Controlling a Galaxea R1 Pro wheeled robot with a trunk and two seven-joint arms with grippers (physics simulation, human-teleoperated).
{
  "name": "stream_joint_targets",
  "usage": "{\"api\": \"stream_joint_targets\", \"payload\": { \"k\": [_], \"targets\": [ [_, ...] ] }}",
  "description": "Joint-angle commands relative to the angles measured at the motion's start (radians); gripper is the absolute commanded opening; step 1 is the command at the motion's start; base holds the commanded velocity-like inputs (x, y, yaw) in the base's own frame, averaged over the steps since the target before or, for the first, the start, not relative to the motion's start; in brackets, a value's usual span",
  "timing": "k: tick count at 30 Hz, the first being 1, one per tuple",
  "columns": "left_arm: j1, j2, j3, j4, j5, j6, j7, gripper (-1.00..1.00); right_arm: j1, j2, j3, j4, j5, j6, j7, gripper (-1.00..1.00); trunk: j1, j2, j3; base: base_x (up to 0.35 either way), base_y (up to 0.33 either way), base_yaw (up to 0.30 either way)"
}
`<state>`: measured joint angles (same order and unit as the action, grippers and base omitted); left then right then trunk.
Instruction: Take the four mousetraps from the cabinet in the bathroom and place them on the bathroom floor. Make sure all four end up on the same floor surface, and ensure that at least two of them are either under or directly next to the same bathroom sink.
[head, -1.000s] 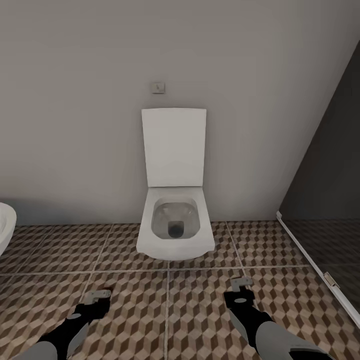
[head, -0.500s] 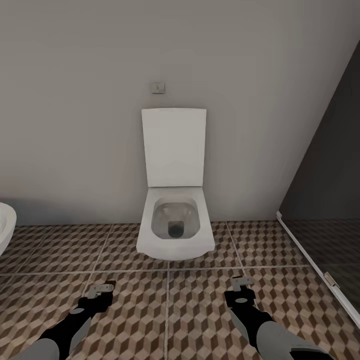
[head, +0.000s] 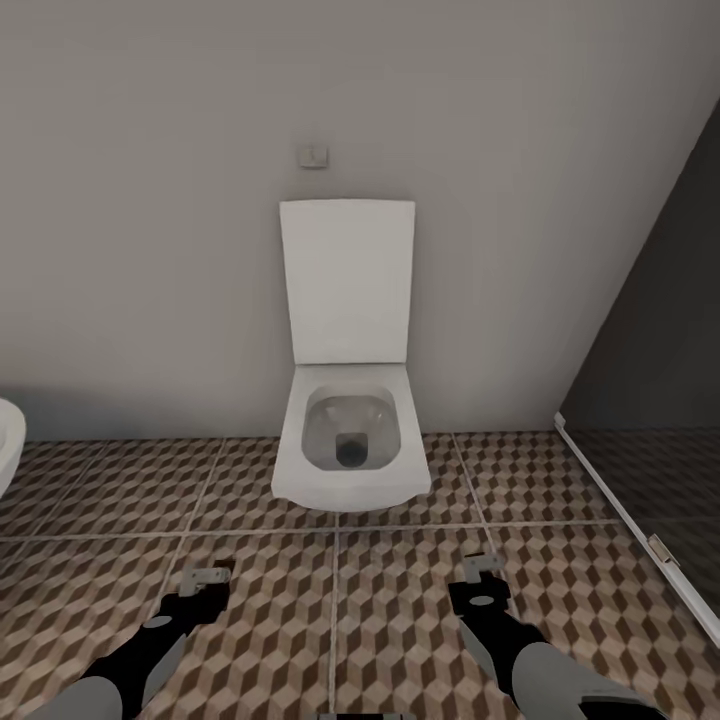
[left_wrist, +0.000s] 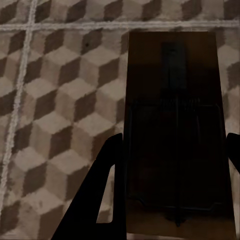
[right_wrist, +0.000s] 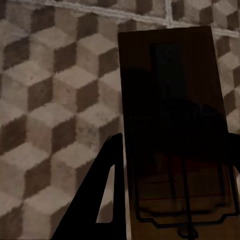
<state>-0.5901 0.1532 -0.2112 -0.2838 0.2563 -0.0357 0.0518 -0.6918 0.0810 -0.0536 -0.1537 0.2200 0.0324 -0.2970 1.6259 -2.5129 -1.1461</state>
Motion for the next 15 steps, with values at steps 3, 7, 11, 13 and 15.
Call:
{"api": "stream_joint_targets", "payload": {
  "k": [3,7,11,13,15],
  "targets": [
    [-0.001,0.001,-0.009,0.001,0.007,-0.004,0.004,-1.00,0.000,0.002,-0.006,0.000,0.009,-0.001,0.000,-1.00,0.001,-0.001,-0.012,0.000,0.000,0.000],
    [-0.001,0.002,-0.006,0.001,0.010,-0.004,0.003,-1.00,0.000,0.004,-0.005,0.001,0.009,-0.006,0.001,-1.00,0.003,-0.002,-0.028,0.000,0.000,0.000],
    [-0.001,0.002,-0.004,0.001,0.011,-0.004,0.002,-1.00,0.000,0.004,-0.005,0.009,0.009,-0.010,0.001,-1.00,0.003,-0.002,-0.028,0.000,0.000,0.000],
    [-0.001,0.002,-0.004,0.000,0.012,-0.004,0.002,-1.00,0.000,0.002,-0.006,0.012,0.009,-0.010,0.001,-1.00,0.003,-0.002,-0.028,0.000,0.000,0.000],
    [-0.001,0.001,-0.004,0.000,0.012,-0.004,0.002,-1.00,0.000,0.001,-0.006,0.013,0.009,-0.011,0.001,-1.00,0.003,-0.002,-0.028,0.000,0.000,0.000]
  ]
}}
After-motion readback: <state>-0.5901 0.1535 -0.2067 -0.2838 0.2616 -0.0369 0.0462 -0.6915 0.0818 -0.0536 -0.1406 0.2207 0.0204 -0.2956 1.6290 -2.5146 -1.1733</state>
